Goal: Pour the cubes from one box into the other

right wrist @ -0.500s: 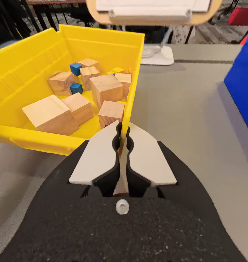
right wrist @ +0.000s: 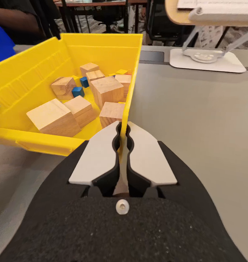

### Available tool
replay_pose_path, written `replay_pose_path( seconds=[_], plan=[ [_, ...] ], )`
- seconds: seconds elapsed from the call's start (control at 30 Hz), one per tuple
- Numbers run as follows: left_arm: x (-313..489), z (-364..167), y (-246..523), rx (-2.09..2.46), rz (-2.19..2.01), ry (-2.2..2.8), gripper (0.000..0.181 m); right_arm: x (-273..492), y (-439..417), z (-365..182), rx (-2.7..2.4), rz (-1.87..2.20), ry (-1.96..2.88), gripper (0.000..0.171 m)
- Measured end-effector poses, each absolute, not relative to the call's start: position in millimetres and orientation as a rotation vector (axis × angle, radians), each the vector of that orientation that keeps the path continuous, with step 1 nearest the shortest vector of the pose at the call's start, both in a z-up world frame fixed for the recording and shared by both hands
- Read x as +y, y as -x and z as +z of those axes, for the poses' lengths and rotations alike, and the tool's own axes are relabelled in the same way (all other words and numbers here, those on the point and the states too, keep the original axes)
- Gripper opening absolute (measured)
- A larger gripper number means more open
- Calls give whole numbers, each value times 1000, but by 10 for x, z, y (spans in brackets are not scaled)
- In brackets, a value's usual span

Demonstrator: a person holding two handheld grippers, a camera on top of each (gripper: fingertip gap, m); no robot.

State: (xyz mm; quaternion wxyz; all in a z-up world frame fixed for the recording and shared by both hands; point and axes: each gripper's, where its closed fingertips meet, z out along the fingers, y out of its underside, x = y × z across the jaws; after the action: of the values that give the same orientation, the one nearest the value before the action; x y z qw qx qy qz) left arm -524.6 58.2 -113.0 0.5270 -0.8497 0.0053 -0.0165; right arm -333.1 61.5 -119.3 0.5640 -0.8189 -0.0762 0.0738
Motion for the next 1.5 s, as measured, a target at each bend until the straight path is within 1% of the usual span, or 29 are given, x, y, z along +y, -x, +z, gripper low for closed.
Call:
replay_pose_path(
  seconds=[0.07, 0.17, 0.27, 0.3, 0.37, 0.4, 0.43, 0.53, 0.6, 0.63, 0.73, 0.77, 0.83, 0.97, 1.07, 1.2, 1.37, 1.5],
  plan=[
    [633, -1218, 5351, -65, -108, 2012, 3, 579, 3443, -1297, -213, 235, 1959, 7],
    [650, -1230, 5373, -120, -237, 1980, 4, 568, 3499, -1292, -176, 427, 1960, 12],
    [611, -1235, 5373, -82, -163, 2005, 4, 527, 3506, -1321, -248, 506, 2010, 15],
    [583, -1221, 5392, -94, -134, 2009, 7, 476, 3485, -1326, -295, 517, 2036, 19],
    [489, -1103, 5485, -155, -70, 1983, 34, 345, 3368, -1240, -409, 512, 2018, 26],
    [419, -1006, 5507, -163, -53, 1958, 39, 277, 3253, -1163, -465, 492, 1984, 31],
    [337, -902, 5530, -164, -26, 1931, 40, 210, 3091, -1084, -505, 464, 1955, 31],
    [102, -669, 5456, -119, 3, 1857, 45, -4, 2485, -879, -599, 425, 1894, 35],
    [-1, -633, 5216, -91, -121, 1825, 46, -108, 1946, -838, -628, 372, 1874, 38],
    [-53, -652, 5064, -78, -200, 1824, 52, -129, 1598, -838, -609, 300, 1856, 40],
    [-301, -761, 4706, -79, -335, 1821, 56, -324, 479, -918, -487, 86, 1834, 40],
    [-408, -839, 4632, -88, -344, 1843, 60, -433, 142, -949, -436, 52, 1840, 39],
    [-611, -1011, 4659, -159, -259, 1903, 56, -581, -444, -972, -321, 37, 1866, 39],
    [-806, -972, 4620, -98, -196, 1887, 58, -681, -1442, -1046, -28, 42, 1928, 40],
    [-818, -953, 4567, -36, -160, 1881, 60, -587, -1934, -1049, 132, 16, 1902, 41],
    [-821, -1024, 4533, -19, -174, 1911, 60, -521, -2133, -1076, 189, 17, 1907, 48],
    [-792, -1040, 4570, -20, -139, 1919, 57, -537, -1986, -1147, 143, 50, 1919, 49],
    [-782, -1071, 4560, -33, -177, 1931, 57, -534, -1912, -1145, 199, 186, 1910, 48]
  ],
)
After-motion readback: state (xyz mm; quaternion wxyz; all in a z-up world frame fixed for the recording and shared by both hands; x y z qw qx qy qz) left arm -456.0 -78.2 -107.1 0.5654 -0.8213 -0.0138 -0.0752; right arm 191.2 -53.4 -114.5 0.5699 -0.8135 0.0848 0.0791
